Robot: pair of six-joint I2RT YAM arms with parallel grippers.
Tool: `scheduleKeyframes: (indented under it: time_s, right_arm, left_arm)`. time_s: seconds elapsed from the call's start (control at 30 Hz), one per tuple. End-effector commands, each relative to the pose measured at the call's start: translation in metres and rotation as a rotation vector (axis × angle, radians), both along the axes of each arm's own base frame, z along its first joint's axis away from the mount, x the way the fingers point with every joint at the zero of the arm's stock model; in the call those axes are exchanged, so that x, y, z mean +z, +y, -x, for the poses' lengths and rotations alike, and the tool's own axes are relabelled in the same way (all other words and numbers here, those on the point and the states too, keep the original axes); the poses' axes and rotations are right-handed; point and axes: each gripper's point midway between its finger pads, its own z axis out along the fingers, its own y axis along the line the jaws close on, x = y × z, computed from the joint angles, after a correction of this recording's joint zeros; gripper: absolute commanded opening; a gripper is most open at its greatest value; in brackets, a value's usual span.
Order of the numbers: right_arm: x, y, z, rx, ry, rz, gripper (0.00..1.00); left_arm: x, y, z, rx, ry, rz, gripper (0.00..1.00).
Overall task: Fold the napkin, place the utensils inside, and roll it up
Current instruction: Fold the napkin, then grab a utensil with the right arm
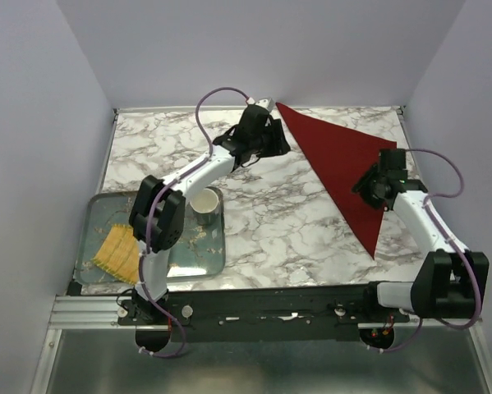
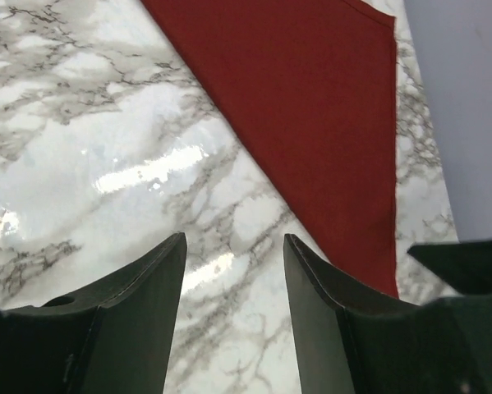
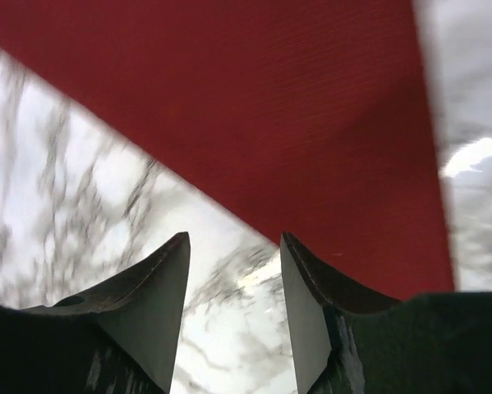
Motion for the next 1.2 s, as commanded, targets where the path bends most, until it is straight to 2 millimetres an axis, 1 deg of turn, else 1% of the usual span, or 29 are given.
scheduleKeyframes:
  time_s: [0.0, 0.03, 0.07, 0.1, 0.13, 0.17, 0.2, 0.23, 0.27, 0.3, 0.33, 0.37, 0.4, 0.43, 0.53, 0.57, 0.67, 0.7, 0.77, 0.8, 0.87, 0.97, 1.07, 1.1, 1.17]
  right_arm:
    - [-0.018, -0.082, 0.07, -0.529, 0.151, -0.004, 0.55]
    - [-0.023, -0.09, 0.082, -0.593, 0.173, -0.026, 0.55]
    - [-0.027, -0.101, 0.103, -0.7, 0.222, -0.032, 0.56]
    - [-0.026, -0.104, 0.111, -0.733, 0.224, -0.022, 0.56]
    - [-0.025, -0.106, 0.116, -0.753, 0.233, -0.007, 0.57]
    - [-0.024, -0.111, 0.125, -0.784, 0.247, 0.025, 0.59]
    - [-0.024, -0.113, 0.13, -0.809, 0.255, 0.038, 0.61]
    - [-0.028, -0.113, 0.138, -0.826, 0.269, 0.038, 0.65]
    - [-0.031, -0.11, 0.141, -0.834, 0.283, 0.013, 0.66]
    - [-0.035, -0.111, 0.145, -0.858, 0.292, -0.001, 0.66]
    - [-0.038, -0.111, 0.15, -0.873, 0.3, -0.005, 0.66]
    - [-0.04, -0.114, 0.152, -0.889, 0.301, 0.001, 0.66]
    - [-0.041, -0.117, 0.155, -0.904, 0.301, 0.0, 0.66]
    - [-0.041, -0.119, 0.156, -0.912, 0.304, 0.008, 0.66]
    - [-0.045, -0.128, 0.169, -0.969, 0.319, 0.033, 0.66]
    - [-0.049, -0.127, 0.171, -0.973, 0.321, 0.018, 0.66]
    - [-0.057, -0.137, 0.177, -1.011, 0.33, 0.013, 0.67]
    - [-0.063, -0.141, 0.183, -1.027, 0.356, 0.016, 0.67]
    - [-0.068, -0.147, 0.183, -1.026, 0.367, 0.021, 0.66]
    - [-0.073, -0.15, 0.187, -1.033, 0.403, 0.02, 0.66]
    - [-0.076, -0.156, 0.185, -1.027, 0.411, 0.037, 0.64]
    - [-0.077, -0.164, 0.19, -1.035, 0.435, 0.083, 0.62]
    - [-0.076, -0.17, 0.183, -1.037, 0.397, 0.09, 0.59]
    - [-0.077, -0.169, 0.179, -1.024, 0.387, 0.08, 0.56]
    - [-0.078, -0.17, 0.173, -1.014, 0.371, 0.069, 0.54]
  left_arm:
    - [0.074, 0.0, 0.055, -0.077, -0.067, 0.081, 0.59]
    - [0.067, 0.002, 0.066, -0.093, -0.055, 0.069, 0.59]
    - [0.071, 0.002, 0.075, -0.106, -0.06, 0.07, 0.59]
    - [0.088, 0.001, 0.09, -0.131, -0.088, 0.089, 0.59]
    - [0.082, 0.003, 0.099, -0.144, -0.081, 0.076, 0.6]
    - [0.083, 0.005, 0.106, -0.151, -0.084, 0.076, 0.6]
    - [0.096, 0.006, 0.116, -0.164, -0.107, 0.093, 0.6]
    - [0.088, 0.009, 0.123, -0.173, -0.096, 0.083, 0.61]
    - [0.089, 0.01, 0.129, -0.18, -0.099, 0.085, 0.62]
    - [0.098, 0.012, 0.135, -0.19, -0.115, 0.097, 0.63]
    - [0.091, 0.013, 0.143, -0.202, -0.103, 0.089, 0.65]
    - [0.09, 0.015, 0.146, -0.206, -0.103, 0.088, 0.66]
    - [0.095, 0.017, 0.149, -0.208, -0.112, 0.094, 0.66]
    - [0.09, 0.019, 0.152, -0.21, -0.106, 0.088, 0.67]
    - [0.093, 0.022, 0.157, -0.219, -0.114, 0.087, 0.67]
    - [0.094, 0.021, 0.158, -0.224, -0.114, 0.088, 0.67]
    - [0.097, 0.019, 0.158, -0.228, -0.119, 0.093, 0.67]
    - [0.099, 0.019, 0.157, -0.23, -0.123, 0.098, 0.67]
    - [0.099, 0.015, 0.156, -0.236, -0.119, 0.1, 0.67]
    - [0.099, 0.014, 0.156, -0.24, -0.119, 0.103, 0.67]
    - [0.097, 0.012, 0.155, -0.244, -0.113, 0.103, 0.66]
    - [0.096, 0.011, 0.155, -0.248, -0.112, 0.1, 0.66]
    - [0.096, 0.011, 0.153, -0.244, -0.113, 0.099, 0.66]
    - [0.096, 0.011, 0.153, -0.241, -0.112, 0.1, 0.66]
    - [0.095, 0.011, 0.153, -0.241, -0.11, 0.101, 0.65]
